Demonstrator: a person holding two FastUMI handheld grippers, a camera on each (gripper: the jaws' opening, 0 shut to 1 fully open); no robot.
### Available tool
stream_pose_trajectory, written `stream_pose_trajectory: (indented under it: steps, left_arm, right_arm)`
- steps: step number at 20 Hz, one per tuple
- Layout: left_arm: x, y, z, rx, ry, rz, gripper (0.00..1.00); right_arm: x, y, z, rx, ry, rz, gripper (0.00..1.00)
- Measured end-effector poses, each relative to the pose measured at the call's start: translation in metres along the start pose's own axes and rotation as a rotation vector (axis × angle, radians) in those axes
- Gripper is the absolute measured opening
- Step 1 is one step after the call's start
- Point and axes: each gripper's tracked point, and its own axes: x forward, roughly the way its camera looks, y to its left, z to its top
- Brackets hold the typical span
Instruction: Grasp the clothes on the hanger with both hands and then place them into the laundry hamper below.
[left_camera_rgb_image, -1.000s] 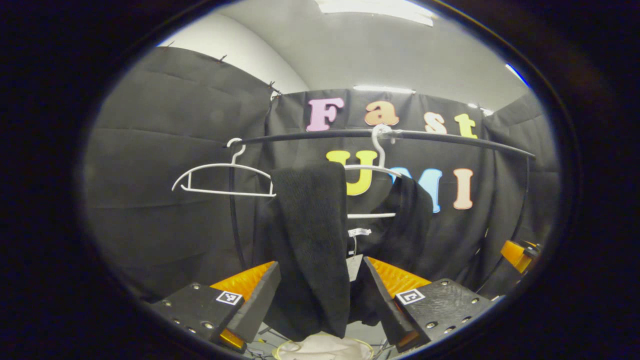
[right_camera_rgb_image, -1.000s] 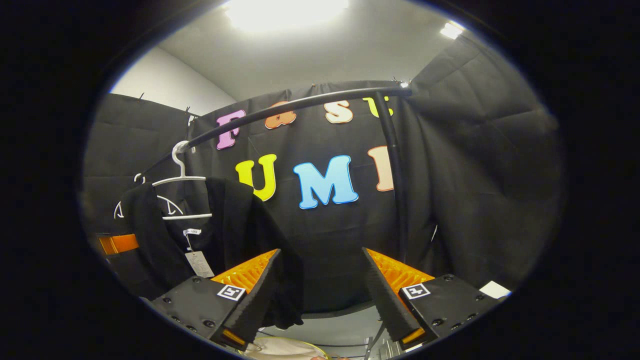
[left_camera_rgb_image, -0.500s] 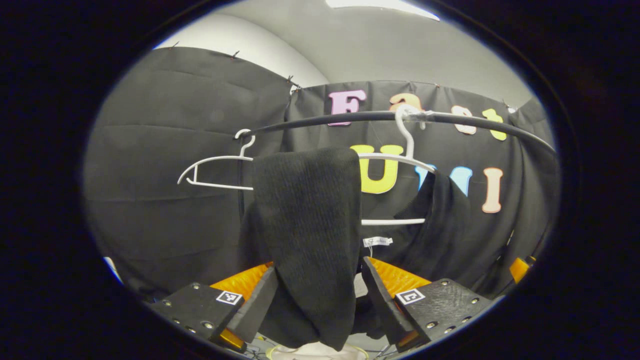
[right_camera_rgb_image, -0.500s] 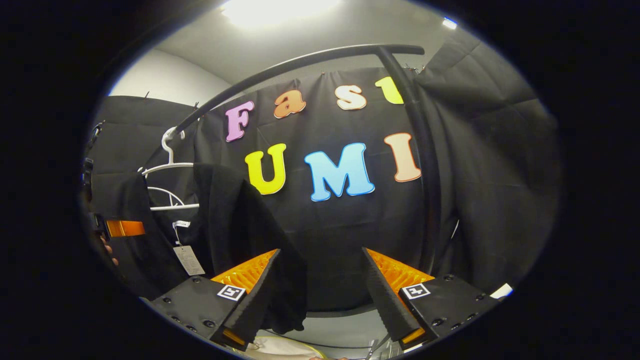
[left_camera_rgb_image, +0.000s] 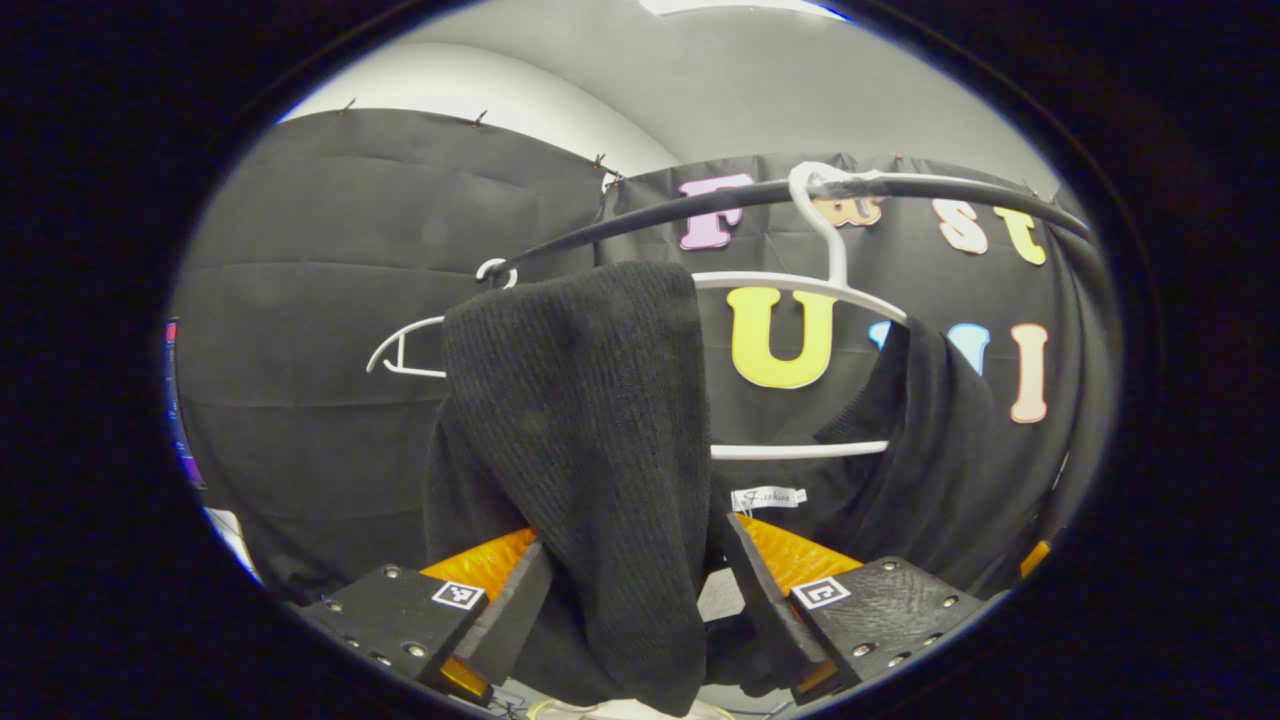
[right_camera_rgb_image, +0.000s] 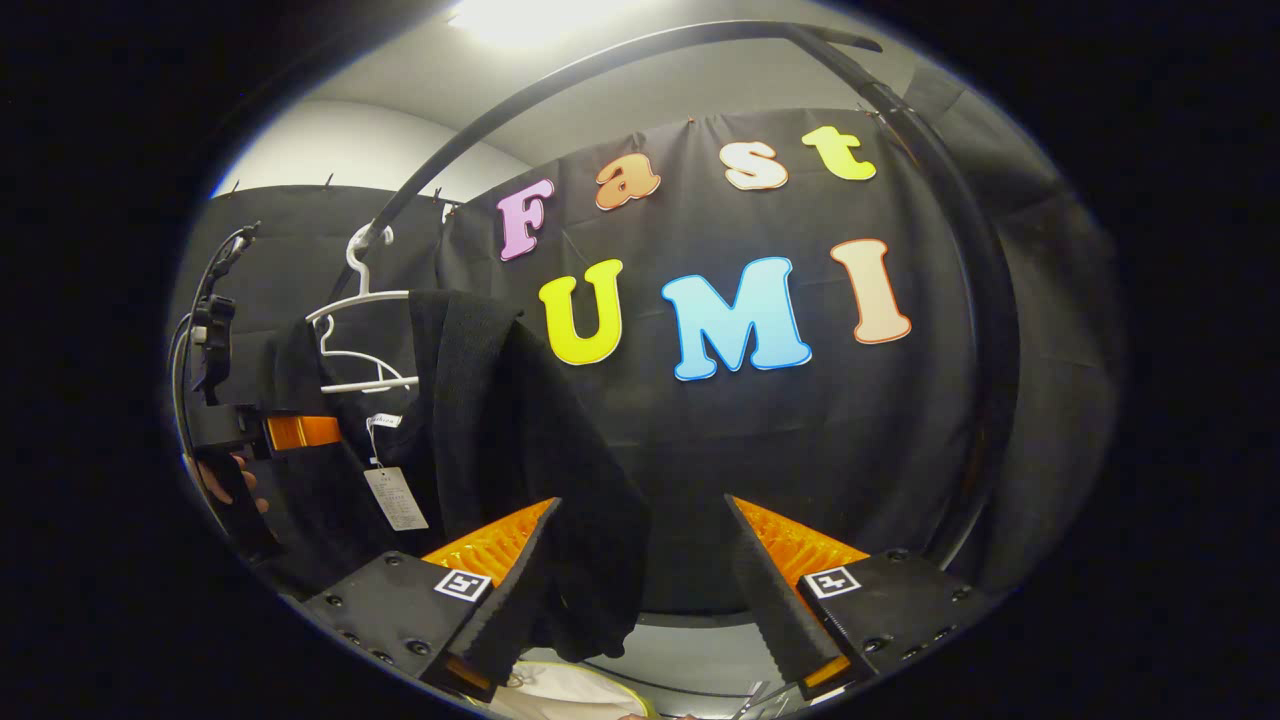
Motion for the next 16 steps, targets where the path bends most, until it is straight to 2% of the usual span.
stream_pose_trajectory:
  steps: [2, 3, 5, 6, 7, 9, 10, 11, 14, 16]
  left_arm:
    - [0.008, 0.0, 0.003, 0.01, -0.008, 0.014, 0.92]
    - [0.01, 0.003, 0.004, 0.025, -0.009, 0.026, 0.83]
    - [0.011, 0.0, 0.001, 0.058, 0.002, 0.005, 0.65]
    - [0.007, 0.006, 0.003, 0.075, -0.002, 0.036, 0.65]
    - [0.007, 0.01, 0.003, 0.074, 0.003, 0.036, 0.52]
    - [0.0, -0.004, 0.004, 0.071, 0.01, -0.048, 0.27]
    - [-0.002, -0.001, 0.007, 0.092, 0.001, -0.051, 0.14]
    - [-0.004, -0.003, 0.003, 0.099, 0.006, -0.089, 0.01]
    - [-0.016, -0.01, 0.009, 0.093, 0.013, -0.186, 0.02]
    - [-0.027, -0.014, 0.014, 0.012, 0.026, -0.264, 0.01]
  right_arm:
    - [0.004, -0.001, -0.003, -0.006, 0.012, 0.011, 0.98]
    - [0.006, 0.0, -0.004, -0.007, 0.017, 0.016, 0.98]
    - [0.008, 0.002, -0.009, -0.003, 0.031, 0.031, 0.98]
    - [0.009, 0.005, -0.012, 0.002, 0.044, 0.042, 0.98]
    - [0.01, 0.008, -0.017, 0.006, 0.06, 0.053, 0.98]
    - [0.014, 0.015, -0.022, 0.011, 0.079, 0.076, 0.98]
    - [0.016, 0.021, -0.023, 0.017, 0.082, 0.096, 0.98]
    - [0.019, 0.032, -0.023, 0.03, 0.083, 0.124, 0.98]
    - [0.024, 0.059, -0.02, 0.038, 0.085, 0.18, 0.98]
    - [0.025, 0.075, -0.013, 0.026, 0.067, 0.194, 0.98]
